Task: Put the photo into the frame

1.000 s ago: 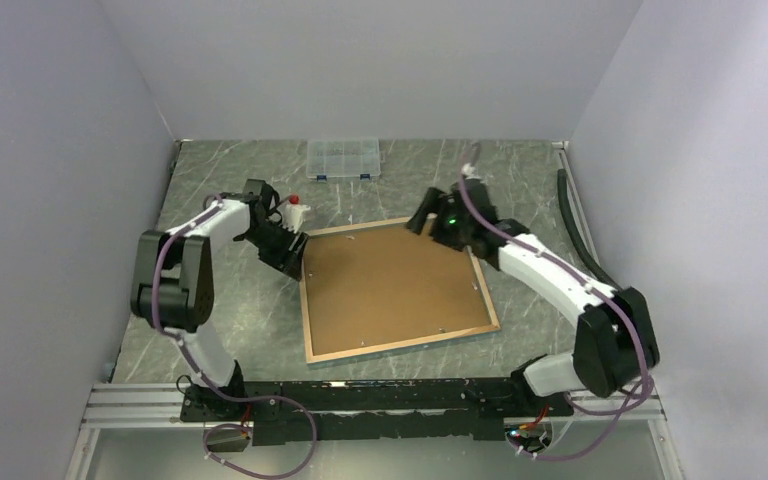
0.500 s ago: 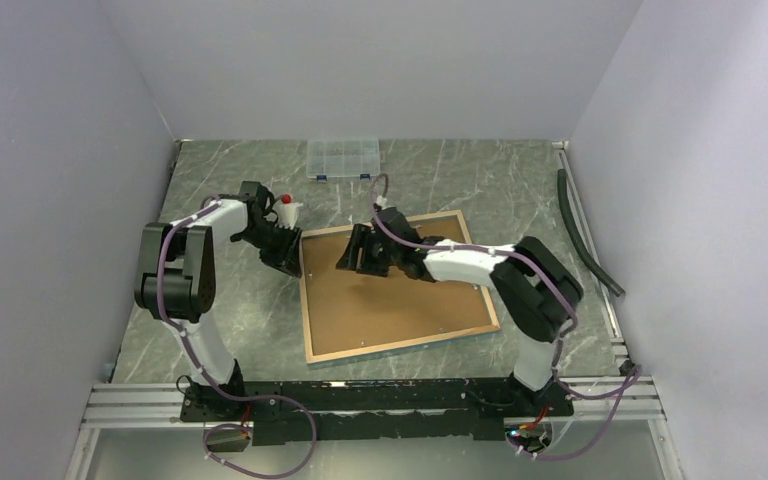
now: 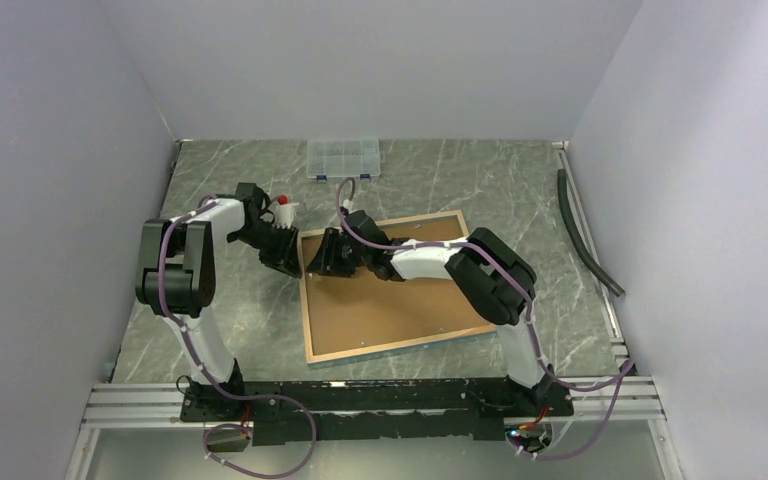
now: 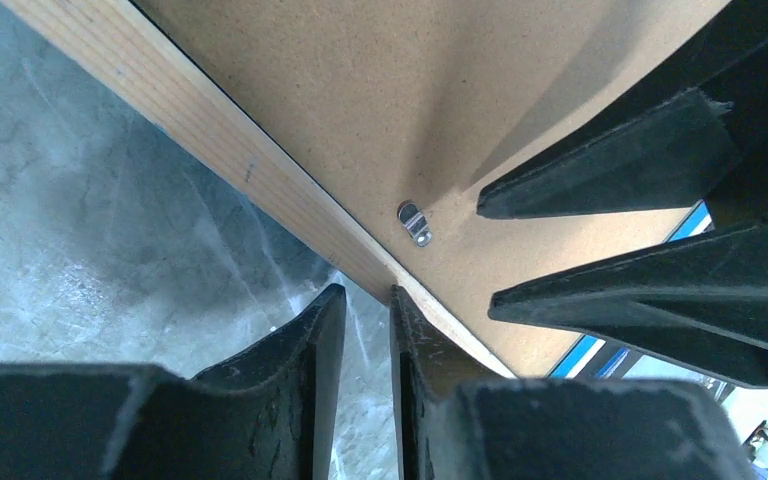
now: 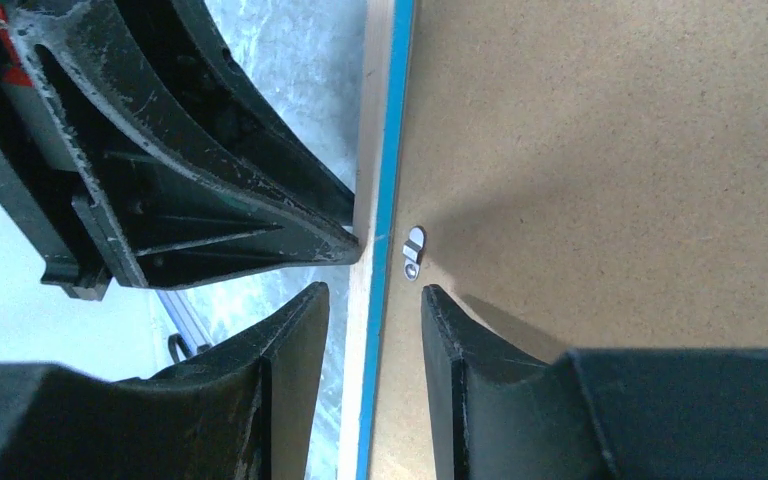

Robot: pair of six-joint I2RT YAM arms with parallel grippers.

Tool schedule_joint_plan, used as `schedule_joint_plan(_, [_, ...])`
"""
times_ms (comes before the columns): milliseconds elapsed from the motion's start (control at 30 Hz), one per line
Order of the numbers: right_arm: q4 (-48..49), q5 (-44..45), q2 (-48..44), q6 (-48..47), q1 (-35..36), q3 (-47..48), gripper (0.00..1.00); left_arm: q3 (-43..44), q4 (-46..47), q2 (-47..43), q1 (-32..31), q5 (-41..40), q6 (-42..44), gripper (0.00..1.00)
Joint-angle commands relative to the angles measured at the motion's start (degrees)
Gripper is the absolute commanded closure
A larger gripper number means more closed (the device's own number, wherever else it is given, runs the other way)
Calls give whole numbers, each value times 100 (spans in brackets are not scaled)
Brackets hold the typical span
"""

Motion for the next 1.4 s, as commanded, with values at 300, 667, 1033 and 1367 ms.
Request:
schedule_joint_plan(300, [433, -116, 367, 143, 37, 236, 57, -130, 225, 25, 32, -191, 60, 78])
schedule_joint_plan(667, [623, -333, 574, 271, 48, 288, 57, -195, 245, -9, 30, -286, 66, 84])
schedule_joint_plan(1033, [866, -735, 791, 240, 44, 406, 57, -216, 246, -13, 32, -311, 90, 87])
schedule_joint_plan(1367, [934, -791, 659, 151, -60, 312, 57, -181, 232, -30, 32, -328, 91, 88])
